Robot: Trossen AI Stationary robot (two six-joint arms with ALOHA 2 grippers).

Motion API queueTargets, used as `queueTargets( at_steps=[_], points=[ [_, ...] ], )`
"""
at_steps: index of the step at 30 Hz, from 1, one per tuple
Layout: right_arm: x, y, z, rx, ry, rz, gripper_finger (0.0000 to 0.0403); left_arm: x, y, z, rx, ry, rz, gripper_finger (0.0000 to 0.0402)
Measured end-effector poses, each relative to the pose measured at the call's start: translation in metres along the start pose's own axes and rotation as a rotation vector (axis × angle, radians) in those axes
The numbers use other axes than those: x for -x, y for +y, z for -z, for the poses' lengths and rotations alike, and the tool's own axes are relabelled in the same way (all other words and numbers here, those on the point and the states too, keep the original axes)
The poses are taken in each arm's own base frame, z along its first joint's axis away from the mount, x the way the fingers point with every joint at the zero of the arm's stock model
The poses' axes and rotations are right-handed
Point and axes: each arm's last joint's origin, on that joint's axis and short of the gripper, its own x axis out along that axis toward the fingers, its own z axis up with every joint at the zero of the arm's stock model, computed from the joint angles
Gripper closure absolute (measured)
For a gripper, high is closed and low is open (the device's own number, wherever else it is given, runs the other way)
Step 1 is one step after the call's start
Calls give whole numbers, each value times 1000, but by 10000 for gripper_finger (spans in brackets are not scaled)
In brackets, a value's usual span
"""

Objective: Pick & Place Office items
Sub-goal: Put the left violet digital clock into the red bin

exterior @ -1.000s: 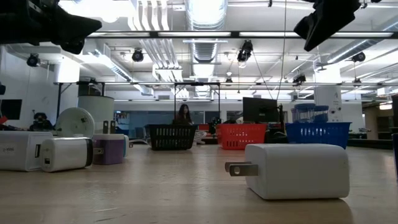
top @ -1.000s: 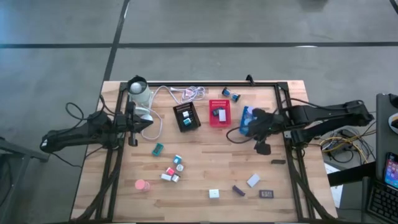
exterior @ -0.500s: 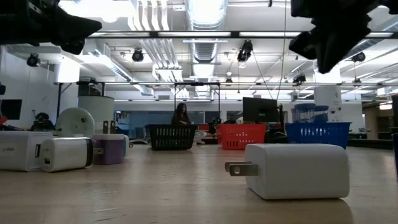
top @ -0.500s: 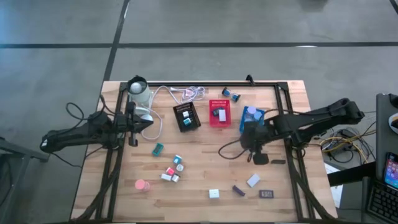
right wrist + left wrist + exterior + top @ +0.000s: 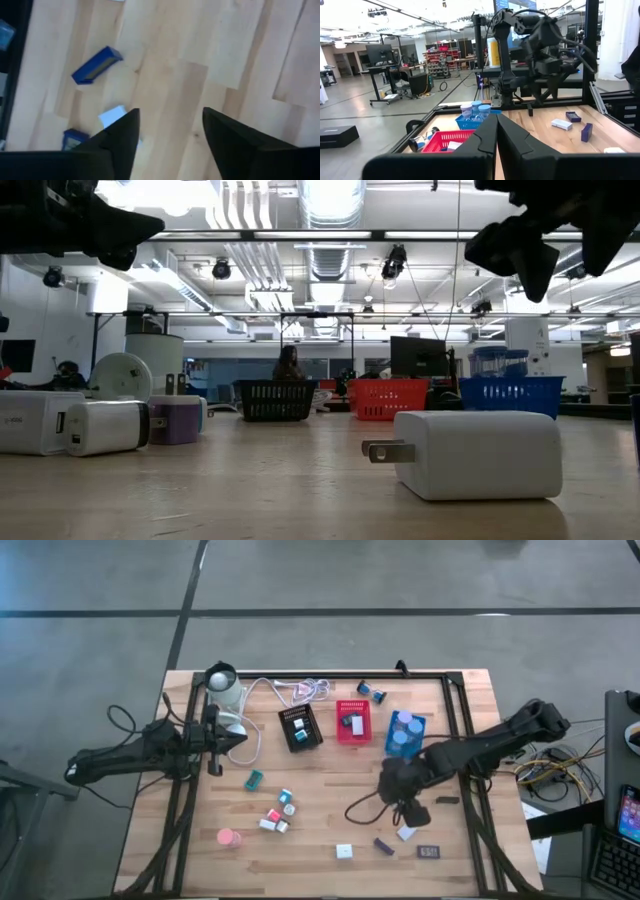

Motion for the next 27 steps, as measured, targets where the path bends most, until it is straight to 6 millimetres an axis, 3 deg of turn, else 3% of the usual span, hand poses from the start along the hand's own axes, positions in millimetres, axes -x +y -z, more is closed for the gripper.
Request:
queueTargets(
  at_steps=[8, 18, 27],
  points=[
    [-12, 26, -14, 88, 37, -24, 136, 0, 0, 0, 0, 0, 0, 390],
    [-30, 35, -33, 101, 81, -55, 110, 0, 0, 0, 3, -1, 0, 390],
    [-52, 42, -36, -73, 162, -131, 57, 0, -1, 2, 35, 24, 16, 390]
  ],
)
